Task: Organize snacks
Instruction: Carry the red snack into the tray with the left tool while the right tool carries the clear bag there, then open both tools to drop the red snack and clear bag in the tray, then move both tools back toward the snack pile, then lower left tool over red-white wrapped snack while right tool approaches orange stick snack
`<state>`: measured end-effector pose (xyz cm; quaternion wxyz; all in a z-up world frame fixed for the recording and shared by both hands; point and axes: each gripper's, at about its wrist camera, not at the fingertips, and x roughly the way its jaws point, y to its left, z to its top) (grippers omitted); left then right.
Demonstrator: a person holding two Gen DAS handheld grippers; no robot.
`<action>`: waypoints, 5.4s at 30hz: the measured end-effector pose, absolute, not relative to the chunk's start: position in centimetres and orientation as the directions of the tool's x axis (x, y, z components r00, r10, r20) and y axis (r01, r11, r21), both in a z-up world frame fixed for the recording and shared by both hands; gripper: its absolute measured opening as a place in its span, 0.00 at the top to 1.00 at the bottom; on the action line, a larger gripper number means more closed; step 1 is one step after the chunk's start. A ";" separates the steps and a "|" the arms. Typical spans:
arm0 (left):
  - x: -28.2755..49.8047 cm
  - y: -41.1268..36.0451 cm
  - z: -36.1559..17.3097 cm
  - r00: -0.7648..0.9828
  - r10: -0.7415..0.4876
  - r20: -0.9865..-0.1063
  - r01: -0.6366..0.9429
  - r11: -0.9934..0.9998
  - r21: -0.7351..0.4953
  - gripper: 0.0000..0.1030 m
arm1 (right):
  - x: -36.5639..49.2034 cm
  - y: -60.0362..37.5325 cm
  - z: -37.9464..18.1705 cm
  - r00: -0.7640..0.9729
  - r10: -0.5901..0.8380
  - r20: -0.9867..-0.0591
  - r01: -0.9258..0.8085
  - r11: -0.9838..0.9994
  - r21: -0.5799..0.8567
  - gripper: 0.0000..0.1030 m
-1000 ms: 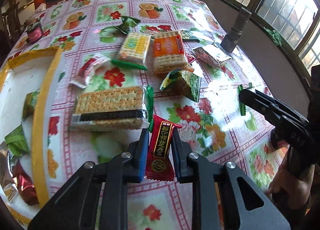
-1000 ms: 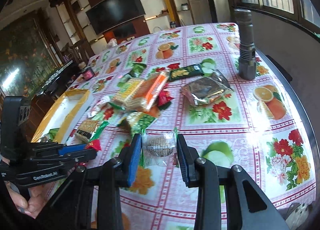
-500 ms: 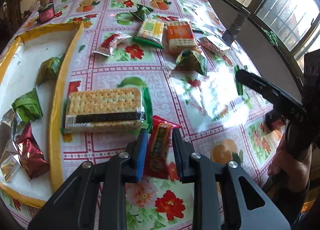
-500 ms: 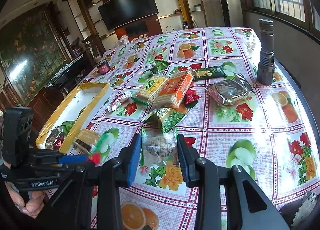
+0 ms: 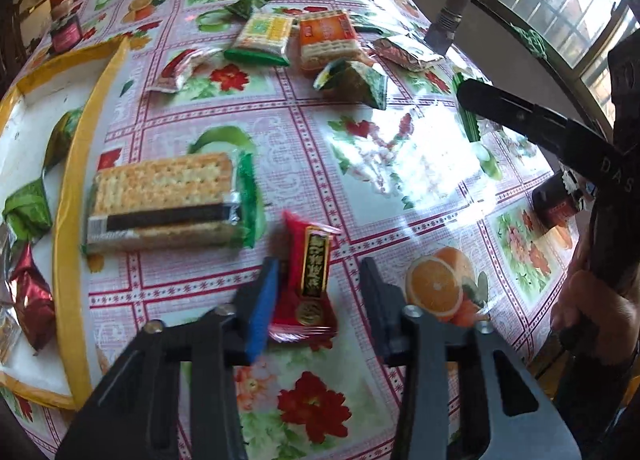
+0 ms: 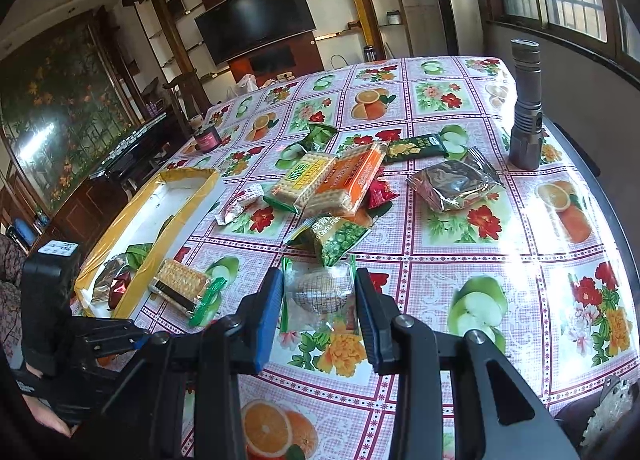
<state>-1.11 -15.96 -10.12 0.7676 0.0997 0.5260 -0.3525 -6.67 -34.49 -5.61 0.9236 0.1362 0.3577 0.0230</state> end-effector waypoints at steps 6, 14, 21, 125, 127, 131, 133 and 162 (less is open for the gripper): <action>-1.6 -16.3 -9.4 0.232 -0.436 -0.870 0.658 0.729 -0.190 0.80 | -7.1 -34.7 -5.2 0.752 0.133 -0.645 0.060 0.961 0.269 0.65; -0.9 -12.8 -5.5 0.331 -0.466 -0.821 0.611 0.769 -0.190 0.81 | -6.5 -32.2 -4.3 0.758 0.179 -0.627 -0.010 0.964 0.264 0.66; 0.2 -9.0 -3.9 0.437 -0.407 -0.802 0.526 0.839 -0.140 0.80 | -4.9 -28.6 -4.2 0.735 0.268 -0.623 -0.105 0.953 0.286 0.66; 2.8 -11.1 -4.1 0.452 -0.345 -0.823 0.459 0.881 -0.117 0.14 | -4.9 -35.9 -7.3 0.737 0.156 -0.658 0.105 0.935 0.339 0.40; 2.8 -11.8 -4.1 0.451 -0.347 -0.822 0.467 0.877 -0.114 0.13 | -5.1 -36.1 -7.4 0.737 0.156 -0.657 0.105 0.935 0.340 0.40; 4.0 -13.4 -4.5 0.441 -0.337 -0.832 0.472 0.876 -0.104 0.13 | -4.9 -36.8 -7.6 0.737 0.154 -0.659 0.116 0.931 0.347 0.40; 4.5 -14.1 -4.7 0.435 -0.334 -0.836 0.474 0.875 -0.103 0.13 | -4.5 -37.3 -7.7 0.738 0.156 -0.656 0.122 0.926 0.357 0.40; 16.2 -17.1 -10.2 0.388 -0.189 -0.902 0.465 0.885 0.014 0.13 | 8.8 -34.5 -8.7 0.646 0.054 -0.762 0.103 0.982 0.157 0.39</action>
